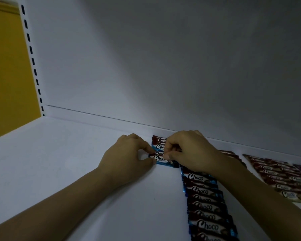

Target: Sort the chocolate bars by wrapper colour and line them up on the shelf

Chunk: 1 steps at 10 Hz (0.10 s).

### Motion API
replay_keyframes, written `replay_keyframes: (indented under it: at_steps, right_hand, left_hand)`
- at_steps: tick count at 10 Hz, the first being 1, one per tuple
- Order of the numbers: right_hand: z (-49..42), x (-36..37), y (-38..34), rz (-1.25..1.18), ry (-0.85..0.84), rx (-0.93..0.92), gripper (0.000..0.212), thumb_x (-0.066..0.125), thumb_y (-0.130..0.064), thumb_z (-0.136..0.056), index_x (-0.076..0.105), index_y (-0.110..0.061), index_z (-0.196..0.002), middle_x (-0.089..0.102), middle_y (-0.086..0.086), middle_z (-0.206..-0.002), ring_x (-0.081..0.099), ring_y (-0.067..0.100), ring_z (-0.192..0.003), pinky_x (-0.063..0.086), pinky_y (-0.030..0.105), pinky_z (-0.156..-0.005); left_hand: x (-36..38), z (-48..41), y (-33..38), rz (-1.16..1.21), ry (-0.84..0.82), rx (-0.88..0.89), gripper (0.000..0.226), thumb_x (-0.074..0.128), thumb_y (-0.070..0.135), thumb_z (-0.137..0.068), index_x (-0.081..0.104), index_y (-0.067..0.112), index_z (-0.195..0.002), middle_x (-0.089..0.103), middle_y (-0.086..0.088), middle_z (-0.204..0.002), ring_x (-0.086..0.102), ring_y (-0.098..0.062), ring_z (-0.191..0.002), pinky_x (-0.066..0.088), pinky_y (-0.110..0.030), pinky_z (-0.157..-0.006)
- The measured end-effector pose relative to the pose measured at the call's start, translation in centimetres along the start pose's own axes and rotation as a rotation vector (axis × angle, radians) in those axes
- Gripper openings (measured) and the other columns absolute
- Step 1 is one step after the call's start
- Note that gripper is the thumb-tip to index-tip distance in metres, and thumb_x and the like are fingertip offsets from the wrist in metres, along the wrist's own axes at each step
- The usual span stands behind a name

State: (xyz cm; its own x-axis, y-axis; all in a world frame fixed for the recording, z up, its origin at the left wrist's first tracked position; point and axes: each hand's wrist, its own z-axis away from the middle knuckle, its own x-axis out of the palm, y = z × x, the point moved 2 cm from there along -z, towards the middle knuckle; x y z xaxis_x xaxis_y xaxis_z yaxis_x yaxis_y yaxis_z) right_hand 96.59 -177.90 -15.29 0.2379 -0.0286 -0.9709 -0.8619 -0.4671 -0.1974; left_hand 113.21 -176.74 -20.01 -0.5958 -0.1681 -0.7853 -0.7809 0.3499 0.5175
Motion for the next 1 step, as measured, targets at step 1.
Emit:
replay_keyframes:
  at_steps: [1]
  right_hand:
    - [0.19, -1.33, -0.32, -0.124, 0.107, 0.032, 0.006, 0.067, -0.03, -0.085, 0.072, -0.029, -0.089, 0.067, -0.013, -0.082, 0.059, 0.003, -0.079, 0.043, 0.032, -0.092]
  left_hand:
    - [0.09, 0.21, -0.08, 0.028, 0.028, -0.048, 0.049, 0.06, 0.053, -0.083, 0.051, 0.036, -0.128, 0.053, 0.016, -0.112, 0.045, -0.004, -0.099, 0.039, -0.023, -0.075]
